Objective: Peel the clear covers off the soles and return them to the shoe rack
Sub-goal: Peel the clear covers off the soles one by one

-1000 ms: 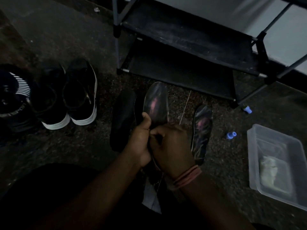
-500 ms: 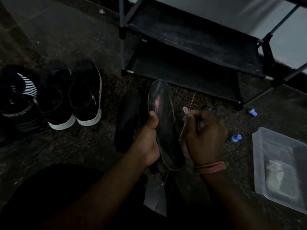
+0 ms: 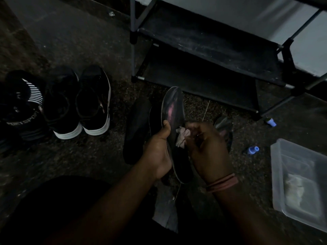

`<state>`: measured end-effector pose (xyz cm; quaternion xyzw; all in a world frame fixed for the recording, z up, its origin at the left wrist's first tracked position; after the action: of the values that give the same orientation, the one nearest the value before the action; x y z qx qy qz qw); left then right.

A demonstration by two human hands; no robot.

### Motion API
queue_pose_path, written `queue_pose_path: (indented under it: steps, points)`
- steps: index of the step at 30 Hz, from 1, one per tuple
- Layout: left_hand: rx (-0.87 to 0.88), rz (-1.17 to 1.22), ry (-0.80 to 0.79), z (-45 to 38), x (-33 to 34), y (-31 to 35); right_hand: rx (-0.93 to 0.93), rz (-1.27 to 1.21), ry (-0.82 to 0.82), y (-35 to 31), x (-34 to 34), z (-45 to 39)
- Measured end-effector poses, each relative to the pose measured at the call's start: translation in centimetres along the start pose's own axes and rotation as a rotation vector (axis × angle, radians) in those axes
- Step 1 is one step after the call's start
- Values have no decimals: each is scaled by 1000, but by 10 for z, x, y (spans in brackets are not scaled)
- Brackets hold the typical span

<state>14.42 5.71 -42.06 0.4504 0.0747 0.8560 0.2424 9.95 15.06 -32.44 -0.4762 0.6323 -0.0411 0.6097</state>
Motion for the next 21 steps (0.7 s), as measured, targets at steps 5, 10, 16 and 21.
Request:
queue_pose_path:
  steps: [5, 10, 16, 21]
  points:
    - [19, -27, -6, 6, 3, 3, -166, 73, -145, -24, 15, 5]
    - [51, -94, 15, 2, -3, 4, -159, 35, -228, -33, 25, 8]
    - [43, -55, -32, -2, 1, -13, -64, 30, 65, 0, -1, -1]
    - [62, -94, -35, 1, 3, -13, -89, 99, -11, -21, 9, 9]
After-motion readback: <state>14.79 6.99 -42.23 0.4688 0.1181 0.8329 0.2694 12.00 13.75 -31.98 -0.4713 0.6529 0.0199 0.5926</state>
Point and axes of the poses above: each hand's wrist, its own z-axis away from the middle knuckle, its own x-axis out of the palm, y = z × x, the point moved 7 cm from there along -z, towards the middle knuckle, and after that the axes turned 8 degrees about -x, right-handed, at the moved point
